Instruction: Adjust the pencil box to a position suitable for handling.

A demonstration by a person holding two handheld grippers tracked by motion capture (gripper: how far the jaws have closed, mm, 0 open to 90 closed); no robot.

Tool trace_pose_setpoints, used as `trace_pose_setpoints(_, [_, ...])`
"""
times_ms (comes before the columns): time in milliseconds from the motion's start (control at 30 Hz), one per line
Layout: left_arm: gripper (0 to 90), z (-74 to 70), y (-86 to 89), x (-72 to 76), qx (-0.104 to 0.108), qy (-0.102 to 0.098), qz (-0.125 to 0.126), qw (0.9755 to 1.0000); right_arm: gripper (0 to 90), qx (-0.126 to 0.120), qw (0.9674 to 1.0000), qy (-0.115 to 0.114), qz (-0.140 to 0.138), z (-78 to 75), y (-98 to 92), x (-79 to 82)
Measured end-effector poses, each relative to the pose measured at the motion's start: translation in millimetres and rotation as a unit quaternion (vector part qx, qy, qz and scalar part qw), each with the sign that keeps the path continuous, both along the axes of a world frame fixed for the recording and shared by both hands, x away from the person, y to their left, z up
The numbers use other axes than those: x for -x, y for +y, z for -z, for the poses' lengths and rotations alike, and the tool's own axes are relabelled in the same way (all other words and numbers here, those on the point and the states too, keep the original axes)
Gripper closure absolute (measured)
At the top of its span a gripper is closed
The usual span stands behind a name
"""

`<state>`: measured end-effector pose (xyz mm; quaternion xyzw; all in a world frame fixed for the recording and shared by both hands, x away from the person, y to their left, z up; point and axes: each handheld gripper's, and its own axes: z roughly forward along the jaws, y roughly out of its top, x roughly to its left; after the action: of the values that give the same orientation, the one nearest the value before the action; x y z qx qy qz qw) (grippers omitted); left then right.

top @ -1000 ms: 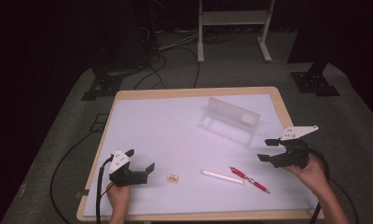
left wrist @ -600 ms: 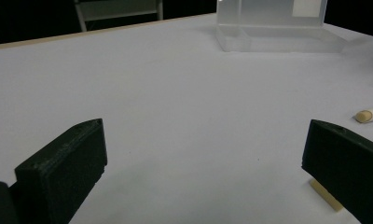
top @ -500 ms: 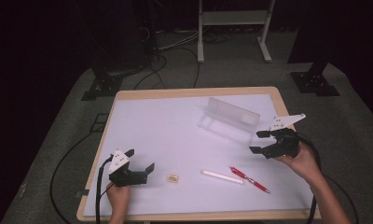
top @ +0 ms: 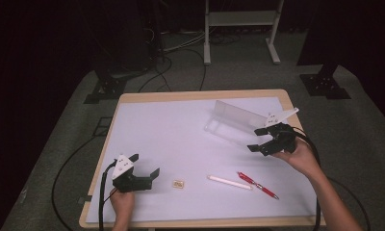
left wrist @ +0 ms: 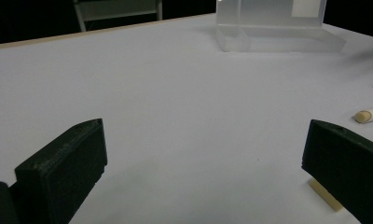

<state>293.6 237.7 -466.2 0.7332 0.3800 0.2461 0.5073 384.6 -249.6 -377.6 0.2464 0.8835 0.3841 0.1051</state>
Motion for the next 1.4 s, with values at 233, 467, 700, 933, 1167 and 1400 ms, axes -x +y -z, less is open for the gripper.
trace_pose_setpoints(233, [0.0,0.0,0.1,-0.1,0.001,0.000,0.000,1.0000,27.7,0.007,1.0000,0.002,-0.003,-2.0,9.7,-8.0])
trace_pose_setpoints(467, [0.0,0.1,0.2,-0.2,0.002,0.000,0.000,1.0000,28.0,0.013,0.9999,0.002,-0.008,-2.4,22.4,-15.8])
trace_pose_setpoints(700, [0.0,0.0,0.9,-0.1,0.004,-0.001,-0.001,1.0000,29.5,0.026,0.9996,0.008,-0.012,4.3,37.1,-28.2])
trace_pose_setpoints(933, [0.0,-0.2,1.2,-0.3,0.004,0.001,0.000,1.0000,31.5,0.032,0.9991,0.024,-0.009,18.5,49.4,-43.4])
trace_pose_setpoints(1167, [0.0,-0.3,1.8,-0.6,0.006,0.001,0.001,1.0000,34.4,0.048,0.9981,0.037,-0.003,33.5,59.9,-54.3])
trace_pose_setpoints(1400, [0.0,-0.2,1.9,-0.5,0.008,0.000,0.002,1.0000,42.1,0.053,0.9975,0.046,-0.003,41.8,64.3,-60.9])
